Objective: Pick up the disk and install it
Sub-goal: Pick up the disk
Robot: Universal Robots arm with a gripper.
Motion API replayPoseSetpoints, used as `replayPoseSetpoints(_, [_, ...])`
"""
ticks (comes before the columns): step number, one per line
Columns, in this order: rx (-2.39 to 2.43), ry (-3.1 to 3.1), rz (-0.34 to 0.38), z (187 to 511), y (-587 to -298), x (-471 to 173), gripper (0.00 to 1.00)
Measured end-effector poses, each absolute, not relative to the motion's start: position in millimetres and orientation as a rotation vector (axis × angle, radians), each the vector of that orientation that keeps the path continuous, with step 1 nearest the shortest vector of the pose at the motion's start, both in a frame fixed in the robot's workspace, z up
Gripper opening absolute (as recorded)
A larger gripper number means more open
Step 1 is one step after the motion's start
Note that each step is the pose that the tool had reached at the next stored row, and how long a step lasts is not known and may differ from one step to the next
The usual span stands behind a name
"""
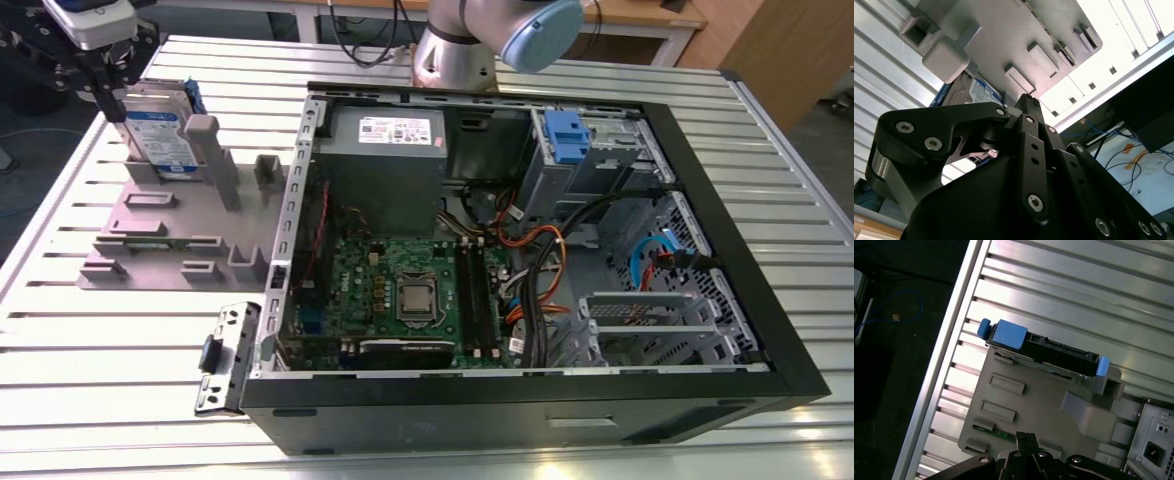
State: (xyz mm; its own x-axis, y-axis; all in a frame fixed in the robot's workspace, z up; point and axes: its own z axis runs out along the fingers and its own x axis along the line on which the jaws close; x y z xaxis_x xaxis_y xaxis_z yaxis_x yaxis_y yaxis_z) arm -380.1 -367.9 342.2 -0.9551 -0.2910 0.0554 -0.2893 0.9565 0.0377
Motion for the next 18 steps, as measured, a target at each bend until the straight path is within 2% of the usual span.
replayPoseSetpoints(18, [0.481, -3.043, -0.044, 342.2, -367.9, -380.1, 0.1])
